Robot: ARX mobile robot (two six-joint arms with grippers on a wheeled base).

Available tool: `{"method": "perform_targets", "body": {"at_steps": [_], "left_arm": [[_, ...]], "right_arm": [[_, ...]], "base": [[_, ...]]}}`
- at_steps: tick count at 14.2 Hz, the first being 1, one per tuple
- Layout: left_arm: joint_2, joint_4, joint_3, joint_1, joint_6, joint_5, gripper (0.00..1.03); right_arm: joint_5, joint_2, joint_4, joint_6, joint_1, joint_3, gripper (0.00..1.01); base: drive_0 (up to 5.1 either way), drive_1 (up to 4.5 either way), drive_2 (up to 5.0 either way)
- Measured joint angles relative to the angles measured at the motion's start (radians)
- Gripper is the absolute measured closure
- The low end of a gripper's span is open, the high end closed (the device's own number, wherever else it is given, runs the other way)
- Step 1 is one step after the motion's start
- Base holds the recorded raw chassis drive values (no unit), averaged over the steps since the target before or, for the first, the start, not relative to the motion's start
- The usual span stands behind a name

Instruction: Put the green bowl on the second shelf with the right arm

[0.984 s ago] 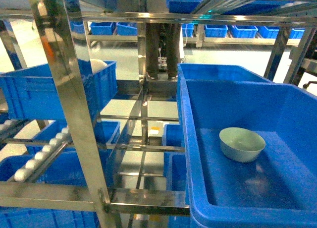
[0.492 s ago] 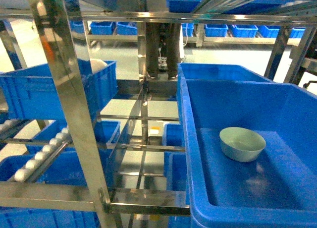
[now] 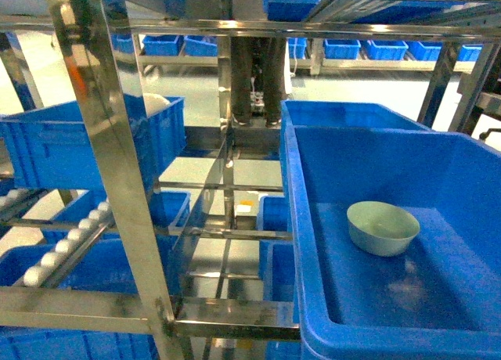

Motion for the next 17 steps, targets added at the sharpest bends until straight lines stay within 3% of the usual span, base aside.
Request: {"method": "perform_targets", "body": {"at_steps": [3,5,7,11,16,17], "left_arm": [[0.0,0.001,0.0,0.0,0.0,-0.001,0.05],[0.0,0.001,0.0,0.0,0.0,-0.001,0.05],[0.0,0.001,0.0,0.0,0.0,-0.001,0.05],[0.0,0.001,0.0,0.0,0.0,-0.001,0.05],[0.0,0.001,0.0,0.0,0.0,-0.001,0.05],[0.0,0.001,0.0,0.0,0.0,-0.001,0.05]], "right_arm": [[0.022,-0.037,0.002,0.001,-0.01,-0.035,0.99],[0.022,-0.037,0.002,0.001,-0.01,-0.035,0.63],[0.022,-0.037,0.002,0.001,-0.01,-0.035,0.39],[0.022,-0.037,0.002,0.001,-0.01,-0.035,0.28],[0.022,-0.037,0.002,0.002,-0.01,-0.035,0.04],[0.022,-0.037,0.002,0.003,-0.01,-0.035,0.03]], "base": [[0.0,0.0,0.0],[0.0,0.0,0.0],[0.0,0.0,0.0],[0.0,0.0,0.0],[0.0,0.0,0.0],[0.0,0.0,0.0]]}}
